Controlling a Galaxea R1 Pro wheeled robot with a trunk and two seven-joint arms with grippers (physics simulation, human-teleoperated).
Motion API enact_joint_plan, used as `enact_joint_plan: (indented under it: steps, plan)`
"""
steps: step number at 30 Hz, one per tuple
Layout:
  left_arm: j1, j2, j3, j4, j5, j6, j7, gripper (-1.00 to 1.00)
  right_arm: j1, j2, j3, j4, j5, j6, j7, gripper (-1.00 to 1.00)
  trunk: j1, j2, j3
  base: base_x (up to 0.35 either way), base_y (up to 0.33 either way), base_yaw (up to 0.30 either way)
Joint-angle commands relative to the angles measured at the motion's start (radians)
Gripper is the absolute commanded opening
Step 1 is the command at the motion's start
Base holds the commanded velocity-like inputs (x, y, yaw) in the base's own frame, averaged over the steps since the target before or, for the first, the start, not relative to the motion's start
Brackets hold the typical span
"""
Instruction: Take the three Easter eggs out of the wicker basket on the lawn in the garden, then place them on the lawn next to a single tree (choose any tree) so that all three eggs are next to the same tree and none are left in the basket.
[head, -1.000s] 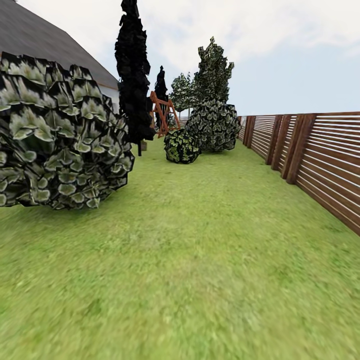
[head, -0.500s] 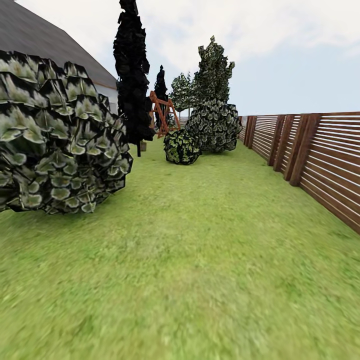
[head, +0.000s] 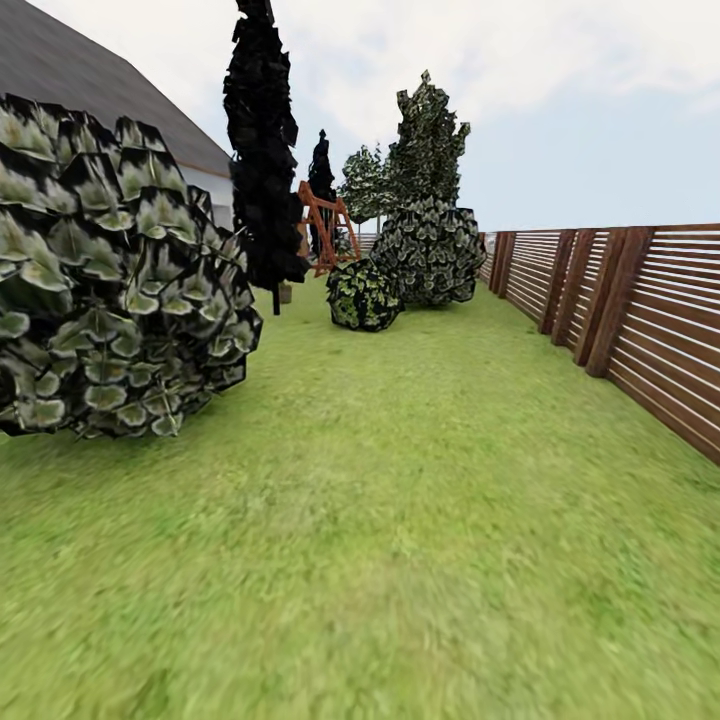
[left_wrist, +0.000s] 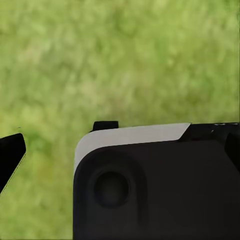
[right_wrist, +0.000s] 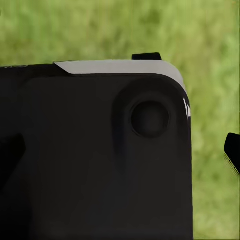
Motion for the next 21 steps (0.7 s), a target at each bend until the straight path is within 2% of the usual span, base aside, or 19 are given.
enact_joint_plan:
  steps: [1, 21]
  plan:
    - [-0.001, 0.000, 0.000, 0.001, -0.001, -0.003, 0.000, 1.00, 0.000, 0.000, -0.007, 0.000, -0.001, -0.003, 0.001, 1.00, 0.001, 0.000, -0.001, 0.312, 0.000, -0.017]
    - [-0.001, 0.000, 0.000, 0.001, -0.001, -0.004, 0.000, 1.00, 0.000, 0.002, -0.008, 0.000, -0.001, -0.003, 0.001, 1.00, 0.001, 0.000, -0.001, 0.306, 0.000, -0.018]
